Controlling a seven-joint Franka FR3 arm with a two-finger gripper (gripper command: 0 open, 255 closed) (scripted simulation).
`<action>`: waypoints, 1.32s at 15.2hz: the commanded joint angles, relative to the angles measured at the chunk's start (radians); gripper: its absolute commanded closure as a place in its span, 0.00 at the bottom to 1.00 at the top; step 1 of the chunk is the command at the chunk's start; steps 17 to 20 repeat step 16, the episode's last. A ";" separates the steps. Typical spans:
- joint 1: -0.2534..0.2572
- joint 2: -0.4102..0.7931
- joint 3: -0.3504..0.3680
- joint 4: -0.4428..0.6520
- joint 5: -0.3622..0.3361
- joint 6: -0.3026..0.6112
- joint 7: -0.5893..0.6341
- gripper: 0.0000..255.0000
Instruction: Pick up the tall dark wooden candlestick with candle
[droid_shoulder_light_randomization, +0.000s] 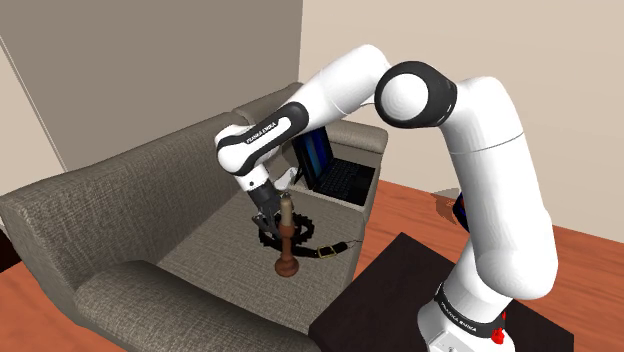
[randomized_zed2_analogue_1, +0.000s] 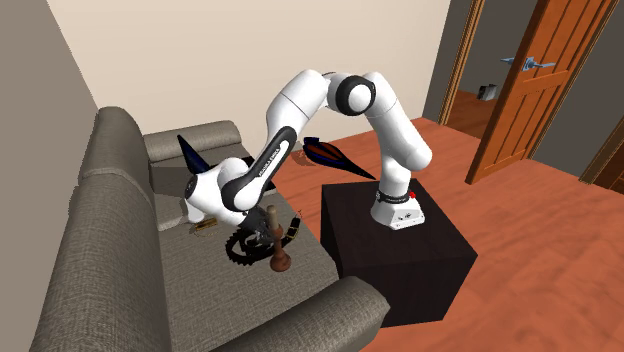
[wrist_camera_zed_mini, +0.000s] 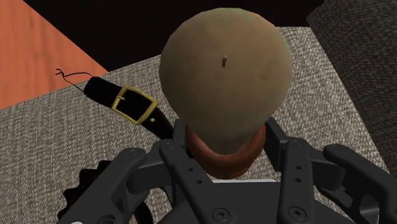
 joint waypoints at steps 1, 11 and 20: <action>-0.001 -0.013 0.001 0.000 0.002 -0.013 -0.002 1.00; -0.006 -0.089 0.008 0.022 0.015 -0.110 -0.010 1.00; -0.006 -0.109 0.010 0.035 0.019 -0.143 -0.012 1.00</action>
